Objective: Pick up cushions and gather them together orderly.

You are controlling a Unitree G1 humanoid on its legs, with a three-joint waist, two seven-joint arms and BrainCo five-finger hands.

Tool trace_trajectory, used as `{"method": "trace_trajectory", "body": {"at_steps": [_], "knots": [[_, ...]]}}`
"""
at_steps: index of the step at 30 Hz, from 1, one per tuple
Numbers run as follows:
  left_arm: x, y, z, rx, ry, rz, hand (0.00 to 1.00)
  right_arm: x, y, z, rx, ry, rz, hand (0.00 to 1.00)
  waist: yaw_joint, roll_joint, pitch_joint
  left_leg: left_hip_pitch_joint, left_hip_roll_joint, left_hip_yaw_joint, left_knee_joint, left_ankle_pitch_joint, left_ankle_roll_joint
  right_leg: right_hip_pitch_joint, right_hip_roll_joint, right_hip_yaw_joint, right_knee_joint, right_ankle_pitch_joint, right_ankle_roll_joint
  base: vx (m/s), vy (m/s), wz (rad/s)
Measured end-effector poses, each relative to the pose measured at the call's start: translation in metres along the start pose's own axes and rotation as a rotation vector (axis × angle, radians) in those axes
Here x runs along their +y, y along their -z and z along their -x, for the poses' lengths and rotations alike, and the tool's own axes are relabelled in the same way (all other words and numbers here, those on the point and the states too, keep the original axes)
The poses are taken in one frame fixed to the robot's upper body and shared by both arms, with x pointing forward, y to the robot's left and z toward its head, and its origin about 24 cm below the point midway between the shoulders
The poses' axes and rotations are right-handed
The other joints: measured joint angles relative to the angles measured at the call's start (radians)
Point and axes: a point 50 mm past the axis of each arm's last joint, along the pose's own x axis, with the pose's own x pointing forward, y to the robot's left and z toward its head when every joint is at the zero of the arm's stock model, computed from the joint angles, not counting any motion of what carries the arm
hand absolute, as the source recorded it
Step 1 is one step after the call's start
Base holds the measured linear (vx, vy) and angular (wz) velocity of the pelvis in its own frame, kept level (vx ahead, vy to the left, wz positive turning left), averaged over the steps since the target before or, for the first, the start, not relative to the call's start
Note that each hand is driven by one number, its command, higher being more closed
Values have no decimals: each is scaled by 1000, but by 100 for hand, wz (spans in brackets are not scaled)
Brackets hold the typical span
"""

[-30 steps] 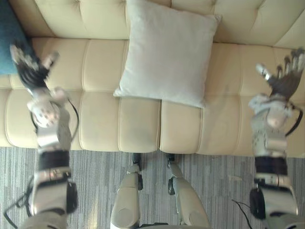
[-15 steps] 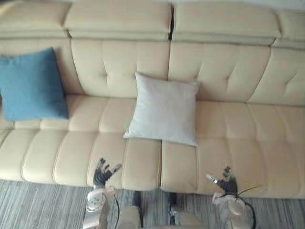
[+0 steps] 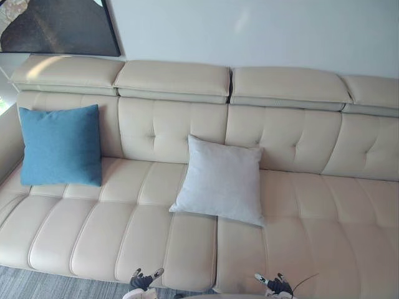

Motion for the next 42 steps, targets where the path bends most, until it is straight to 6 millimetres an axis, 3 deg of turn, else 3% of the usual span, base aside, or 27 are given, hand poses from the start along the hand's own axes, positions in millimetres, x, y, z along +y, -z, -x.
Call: {"method": "trace_trajectory", "body": {"at_steps": [9, 16, 20, 21, 22, 23, 24, 26, 27, 28, 29, 30, 32, 35, 38, 40, 41, 42], "knots": [[2, 5, 0, 19, -3, -6, 0, 6, 1, 0, 9, -35, 89, 0, -1, 0, 3, 36, 5, 34, 21, -13, 6, 19, 0, 23, 32, -5, 3, -13, 2, -9], [3, 2, -1, 11, -3, -30, 0, 18, -5, 0, -14, -87, 281, 0, 4, -13, 27, 59, 21, 166, 103, -77, 4, -22, -18, 18, 119, -40, 4, -97, 17, -54], [2, -14, -6, -26, 2, -61, 0, 33, -19, -2, -59, -118, 331, 0, -1, -26, 67, -30, 56, 269, 251, -131, 12, -117, -29, 12, 191, -4, 23, -77, 0, -74], [0, -19, -7, -40, 6, -59, 0, 35, -22, -2, -66, -120, 333, 0, 0, -10, 81, -56, 74, 284, 259, -127, 18, -137, -26, 1, 203, -5, 37, -76, -30, -22], [-2, -23, -8, -48, 9, -57, 0, 37, -25, -3, -74, -123, 334, 0, 2, -9, 94, -58, 80, 287, 261, -127, 19, -159, -32, -24, 266, -34, 16, -39, -47, -9], [-3, -26, -8, -58, 12, -56, 0, 38, -29, -4, -84, -125, 341, 0, 3, -13, 108, -55, 95, 290, 265, -119, 16, -190, -88, -100, 575, -155, -14, -1, -29, -4], [-3, -27, -9, -62, 11, -56, 0, 38, -29, -4, -83, -125, 341, 0, 4, -15, 107, -54, 98, 289, 270, -119, 16, -181, -103, -105, 631, -175, -6, 39, -72, 6], [2, -27, -8, -64, 2, -66, 0, 41, -25, -3, -76, -137, 351, 0, 5, -37, 95, -76, 99, 273, 320, -119, 16, -111, -185, -97, 732, -210, 27, 71, -226, 19], [4, -29, -9, -69, -3, -73, 0, 46, -27, -4, -76, -153, 376, 0, 7, -58, 90, -105, 100, 264, 361, -116, 12, -81, -191, -81, 684, -236, 68, 25, -256, 22], [6, -29, -9, -67, -7, -75, 0, 46, -28, -5, -75, -153, 380, 0, 7, -49, 94, -120, 109, 252, 380, -108, 11, -62, -177, -88, 650, -243, 66, -82, -284, 22], [2, -28, -9, -66, 4, -75, 0, 47, -31, -6, -78, -150, 386, 0, 9, -25, 102, -160, 132, 240, 445, -77, 13, -1, -146, -90, 533, -243, 66, -149, -216, 15], [-1, -27, -8, -67, 9, -73, 0, 41, -32, -8, -74, -132, 399, 0, 19, -22, 97, -201, 141, 233, 460, -52, 0, 54, -123, -103, 408, -243, 66, -149, -216, 4], [-9, -25, -7, -64, 37, -99, 0, 35, -43, -11, -105, -107, 421, 0, 30, 14, 93, -190, 141, 197, 369, -47, -14, 73, -89, -131, 287, -243, 65, -60, -167, 4], [-19, -30, -7, -83, 71, -124, 0, 27, -55, -15, -123, -76, 440, 0, 21, 46, 145, -185, 153, 165, 293, 9, -61, 85, -54, -166, 250, -229, 43, -156, -139, 32], [-16, -32, -8, -92, 65, -133, 0, 20, -51, -16, -96, -50, 431, 0, 17, 35, 153, -186, 151, 99, 289, 50, -71, 78, -55, -178, 259, -223, 27, -195, -76, 12], [-17, -32, -7, -90, 57, -112, 0, 15, -55, -17, -104, -29, 415, 0, 16, 37, 157, -192, 143, 49, 318, 14, -76, 47, -64, -162, 271, -226, 2, -173, 54, -52], [-16, -29, -7, -77, 41, -70, 0, 13, -55, -17, -102, -17, 398, 0, 18, 39, 157, -190, 124, 0, 410, -62, -78, 15, -76, -117, 305, -225, 1, -205, 164, -85], [-15, -28, -7, -71, 34, -58, 0, 13, -54, -17, -101, -16, 397, 0, 16, 39, 157, -186, 114, -19, 456, -94, -79, 6, -79, -99, 314, -225, 2, -161, 201, -91]]}}
